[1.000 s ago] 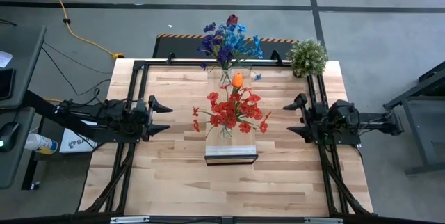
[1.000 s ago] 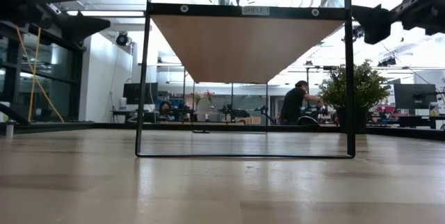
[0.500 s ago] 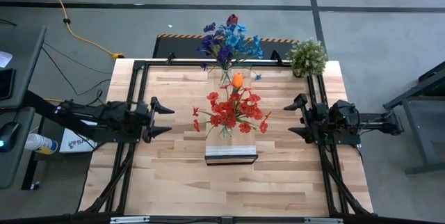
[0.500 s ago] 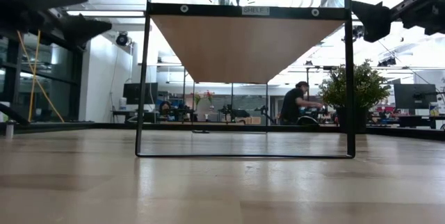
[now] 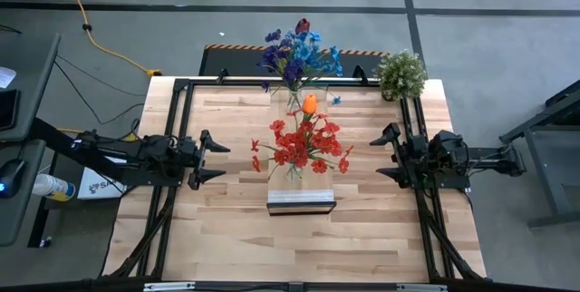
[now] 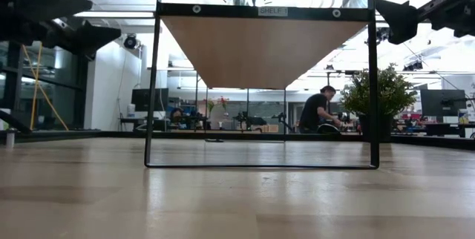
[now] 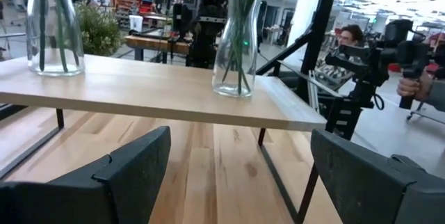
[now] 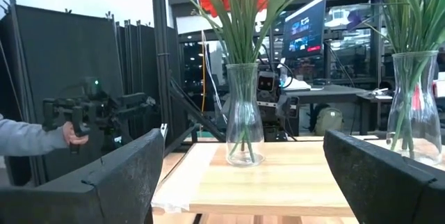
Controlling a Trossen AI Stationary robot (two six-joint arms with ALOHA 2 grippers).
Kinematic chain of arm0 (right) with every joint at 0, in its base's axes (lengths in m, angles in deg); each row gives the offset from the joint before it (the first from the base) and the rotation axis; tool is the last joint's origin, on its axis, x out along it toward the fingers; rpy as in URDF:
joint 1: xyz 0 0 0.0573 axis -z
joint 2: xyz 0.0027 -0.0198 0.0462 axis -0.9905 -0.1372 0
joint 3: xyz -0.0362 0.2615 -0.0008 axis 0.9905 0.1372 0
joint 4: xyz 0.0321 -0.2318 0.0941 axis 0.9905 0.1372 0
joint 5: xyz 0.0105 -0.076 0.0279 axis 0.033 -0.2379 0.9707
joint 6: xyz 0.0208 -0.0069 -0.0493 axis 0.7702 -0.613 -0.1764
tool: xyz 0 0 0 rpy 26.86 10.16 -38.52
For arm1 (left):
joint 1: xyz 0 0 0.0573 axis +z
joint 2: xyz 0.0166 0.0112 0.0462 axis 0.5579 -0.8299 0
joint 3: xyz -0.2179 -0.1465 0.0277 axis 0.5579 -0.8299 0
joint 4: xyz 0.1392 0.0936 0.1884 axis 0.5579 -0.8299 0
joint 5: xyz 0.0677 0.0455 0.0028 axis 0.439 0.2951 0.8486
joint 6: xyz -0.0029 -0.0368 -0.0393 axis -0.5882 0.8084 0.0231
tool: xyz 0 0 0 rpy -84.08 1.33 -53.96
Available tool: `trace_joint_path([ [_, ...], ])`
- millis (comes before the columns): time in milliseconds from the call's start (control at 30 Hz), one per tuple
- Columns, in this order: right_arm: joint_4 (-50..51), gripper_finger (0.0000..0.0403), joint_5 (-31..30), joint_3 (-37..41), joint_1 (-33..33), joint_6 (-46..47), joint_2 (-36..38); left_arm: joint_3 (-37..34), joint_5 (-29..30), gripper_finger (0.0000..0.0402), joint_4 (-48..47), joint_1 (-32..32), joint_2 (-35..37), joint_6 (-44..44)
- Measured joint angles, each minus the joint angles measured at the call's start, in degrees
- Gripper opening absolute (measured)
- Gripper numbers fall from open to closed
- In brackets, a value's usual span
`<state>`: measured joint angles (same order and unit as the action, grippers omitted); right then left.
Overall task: Pick and place flowers into a vace then onto a shelf
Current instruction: Return to Home Position
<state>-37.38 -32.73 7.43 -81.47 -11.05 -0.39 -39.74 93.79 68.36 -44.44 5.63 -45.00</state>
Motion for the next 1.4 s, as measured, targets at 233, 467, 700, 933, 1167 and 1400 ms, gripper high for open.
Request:
trace_joint_path([
  [233,0.49,0.0381,0.0,0.0,0.01,-1.71,0.0,-0.04,-0.49,0.0381,-0.11,0.0,0.0,-0.39],
  [467,0.48,0.0381,0.02,0.02,0.0,-2.48,-0.02,-0.07,-0.6,0.0381,-0.11,0.0,0.0,0.55],
  [700,2.71,0.0381,0.02,0.02,0.0,0.39,-0.07,-0.11,-0.6,0.0381,-0.13,0.0,0.0,0.59],
  [933,5.66,0.0381,0.02,0.02,0.0,2.52,-0.07,-0.17,-0.58,0.0381,-0.14,0.0,0.0,0.59],
  [1167,6.52,0.0381,0.02,0.04,0.0,2.65,-0.07,-0.22,-0.57,0.0381,-0.15,0.0,0.0,0.61],
  [1400,6.52,0.0381,0.02,0.04,0.0,2.65,-0.07,-0.22,-0.56,0.0381,-0.15,0.0,0.0,0.61],
])
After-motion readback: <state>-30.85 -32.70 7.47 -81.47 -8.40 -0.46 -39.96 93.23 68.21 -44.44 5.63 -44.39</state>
